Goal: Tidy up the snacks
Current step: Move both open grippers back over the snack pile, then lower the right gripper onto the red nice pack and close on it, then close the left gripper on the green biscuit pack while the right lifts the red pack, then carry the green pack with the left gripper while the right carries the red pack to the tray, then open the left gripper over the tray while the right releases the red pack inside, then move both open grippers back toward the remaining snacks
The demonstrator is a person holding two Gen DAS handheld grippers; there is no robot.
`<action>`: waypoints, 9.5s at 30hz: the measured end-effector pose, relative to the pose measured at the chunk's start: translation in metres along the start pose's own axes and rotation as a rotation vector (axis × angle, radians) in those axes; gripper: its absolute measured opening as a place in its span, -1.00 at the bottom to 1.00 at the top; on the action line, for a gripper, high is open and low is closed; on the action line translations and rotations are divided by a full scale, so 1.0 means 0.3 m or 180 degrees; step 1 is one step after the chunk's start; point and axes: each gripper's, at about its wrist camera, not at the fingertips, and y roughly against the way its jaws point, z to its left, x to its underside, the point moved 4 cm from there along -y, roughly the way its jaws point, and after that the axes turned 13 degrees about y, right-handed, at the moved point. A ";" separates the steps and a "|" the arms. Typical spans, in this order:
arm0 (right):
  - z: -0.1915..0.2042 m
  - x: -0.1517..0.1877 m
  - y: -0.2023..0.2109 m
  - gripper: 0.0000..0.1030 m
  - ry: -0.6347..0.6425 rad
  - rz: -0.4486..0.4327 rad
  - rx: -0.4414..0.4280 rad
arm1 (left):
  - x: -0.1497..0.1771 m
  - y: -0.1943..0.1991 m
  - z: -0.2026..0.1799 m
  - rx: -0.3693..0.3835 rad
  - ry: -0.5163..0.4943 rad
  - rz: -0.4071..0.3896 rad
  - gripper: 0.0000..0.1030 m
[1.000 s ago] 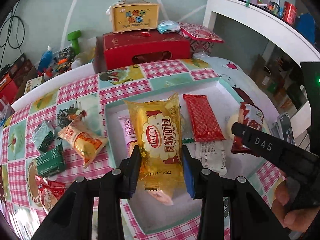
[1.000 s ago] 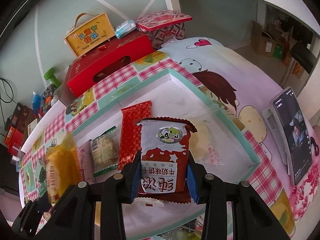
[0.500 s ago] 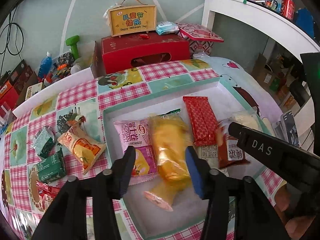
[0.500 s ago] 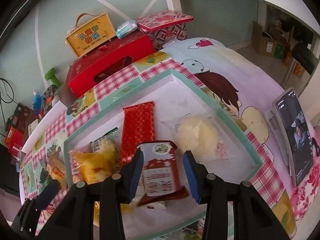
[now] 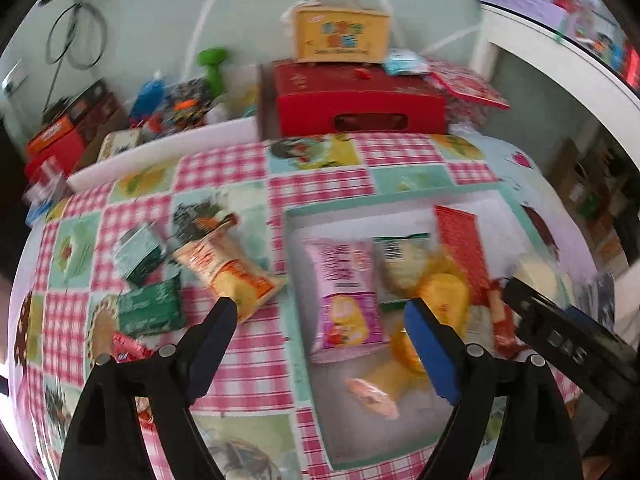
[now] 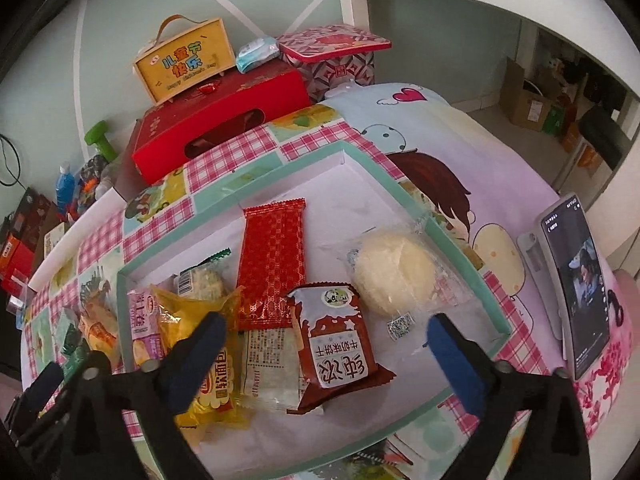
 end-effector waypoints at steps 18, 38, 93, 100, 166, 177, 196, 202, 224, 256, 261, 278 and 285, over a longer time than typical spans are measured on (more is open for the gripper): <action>0.109 -0.001 0.046 1.00 0.0298 -0.0014 0.0101 | 0.008 -0.065 0.145 -0.0156 0.0413 0.0382 0.94; 0.476 0.059 0.120 1.00 0.0890 -0.0077 -0.0413 | -0.024 0.008 0.548 -0.0524 0.0917 0.0225 0.94; 0.852 0.222 -0.063 0.98 0.1260 0.0420 -0.0907 | 0.063 -0.043 0.964 -0.0900 0.1635 0.0514 0.94; 0.888 0.256 -0.037 0.89 0.1438 0.0474 -0.0953 | 0.048 -0.046 0.918 -0.0909 0.1533 0.0507 0.94; 0.500 0.070 0.058 0.15 0.0688 -0.0002 -0.0723 | -0.073 -0.258 0.555 -0.0302 0.0984 0.0414 0.69; 0.491 0.070 0.049 0.15 0.0656 0.0024 -0.0719 | -0.056 -0.294 0.552 -0.0438 0.0889 0.0443 0.40; 0.438 0.033 0.108 0.16 0.0532 -0.0143 -0.0747 | -0.135 -0.068 0.510 -0.0153 0.0926 0.0056 0.31; 0.313 -0.005 0.123 0.16 0.0281 -0.0242 -0.0572 | -0.157 -0.002 0.375 0.0032 0.0670 -0.0122 0.31; -0.047 0.002 0.052 0.18 -0.0447 -0.0098 -0.0169 | 0.025 -0.035 -0.097 0.0462 -0.0455 0.0144 0.31; -0.018 0.014 -0.005 0.61 -0.0313 0.0076 -0.0153 | 0.034 -0.063 -0.084 0.0424 -0.0386 0.0331 0.42; -0.013 0.013 0.004 0.72 -0.0271 0.0061 -0.0089 | 0.017 -0.052 -0.042 0.0390 -0.0199 0.0412 0.56; 0.092 -0.011 0.044 1.00 0.0054 -0.0104 -0.0111 | -0.066 -0.075 0.207 -0.0004 0.0787 0.0394 0.86; 0.103 -0.013 0.046 1.00 0.0117 -0.0114 -0.0093 | -0.063 -0.082 0.229 -0.0015 0.0884 0.0403 0.87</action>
